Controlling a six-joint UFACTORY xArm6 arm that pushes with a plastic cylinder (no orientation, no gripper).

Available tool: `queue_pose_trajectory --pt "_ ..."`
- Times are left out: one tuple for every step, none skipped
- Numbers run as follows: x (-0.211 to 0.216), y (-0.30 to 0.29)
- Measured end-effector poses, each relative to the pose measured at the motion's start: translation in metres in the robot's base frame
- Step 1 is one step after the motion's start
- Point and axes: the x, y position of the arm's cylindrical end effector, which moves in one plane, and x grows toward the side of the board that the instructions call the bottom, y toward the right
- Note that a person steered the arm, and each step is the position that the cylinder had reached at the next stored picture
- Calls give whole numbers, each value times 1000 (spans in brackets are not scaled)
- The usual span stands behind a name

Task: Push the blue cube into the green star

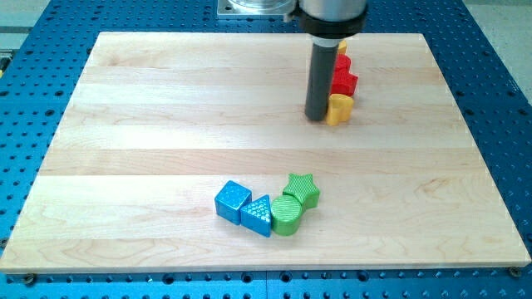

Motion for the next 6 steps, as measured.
queue_pose_trajectory --pt "0 -41" --pt "17 -148" --pt "80 -220" --pt "156 -240" --pt "201 -226" --pt "187 -175"
